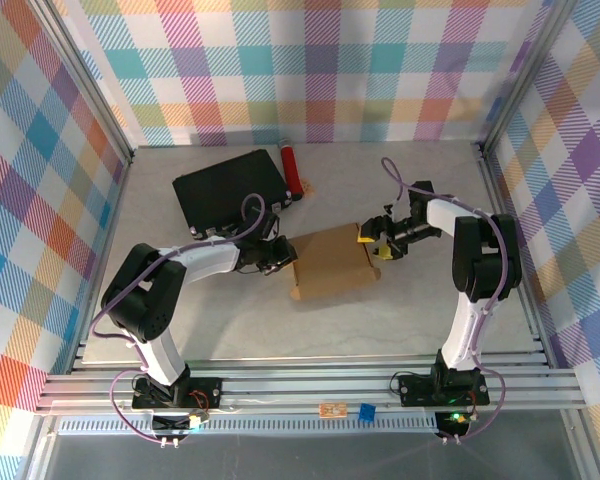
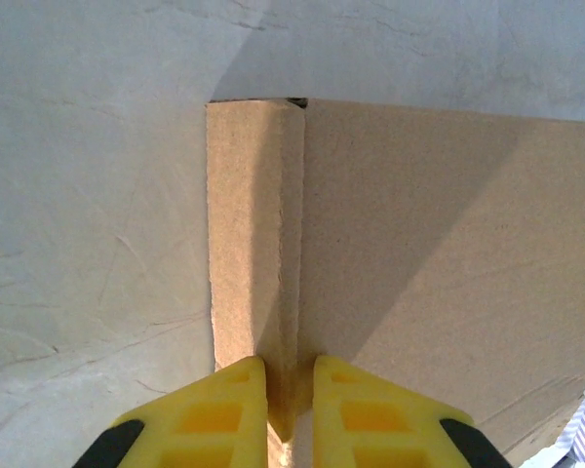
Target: Fold the paper box
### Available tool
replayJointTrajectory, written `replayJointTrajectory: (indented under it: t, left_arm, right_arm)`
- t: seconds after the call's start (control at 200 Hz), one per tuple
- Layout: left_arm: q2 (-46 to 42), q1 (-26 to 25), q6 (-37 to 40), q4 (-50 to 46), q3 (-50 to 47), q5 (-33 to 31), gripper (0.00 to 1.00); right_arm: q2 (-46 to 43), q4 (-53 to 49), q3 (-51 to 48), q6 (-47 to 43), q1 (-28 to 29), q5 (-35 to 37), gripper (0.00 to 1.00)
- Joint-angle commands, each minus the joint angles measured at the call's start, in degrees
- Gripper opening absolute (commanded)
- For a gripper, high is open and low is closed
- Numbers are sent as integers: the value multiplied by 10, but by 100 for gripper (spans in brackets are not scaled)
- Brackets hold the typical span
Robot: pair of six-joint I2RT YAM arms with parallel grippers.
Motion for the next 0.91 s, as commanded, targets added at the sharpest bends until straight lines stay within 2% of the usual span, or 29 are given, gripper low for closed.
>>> replayJointTrajectory:
  t: [0.0, 0.15, 0.31, 0.465, 0.555, 0.62, 0.765, 0.9]
  left_arm:
    - [17, 24, 32, -50, -26, -10, 10]
    - [22, 39, 40, -43, -28, 0, 8]
    - [32, 45, 43, -42, -25, 5, 5]
    - [33, 48, 51, -44, -28, 1, 4]
    - [34, 52, 54, -44, -32, 2, 4]
    - [34, 54, 56, -43, -36, 2, 4]
    - [36, 59, 59, -41, -41, 6, 4]
    - [37, 63, 62, -43, -41, 6, 3]
  right_arm:
    - [-7, 48, -1, -10, 1, -87, 72]
    - [5, 49, -1, -14, 11, -118, 73]
    - [17, 36, -3, -20, 24, -89, 73]
    - [11, -5, 5, -39, 43, 14, 73]
    - [-5, 25, -17, -26, 42, -1, 74]
    - [4, 40, -19, -16, 44, -47, 74]
    - [24, 44, -18, -8, 56, -67, 73]
    - [17, 32, -20, -15, 58, -26, 72]
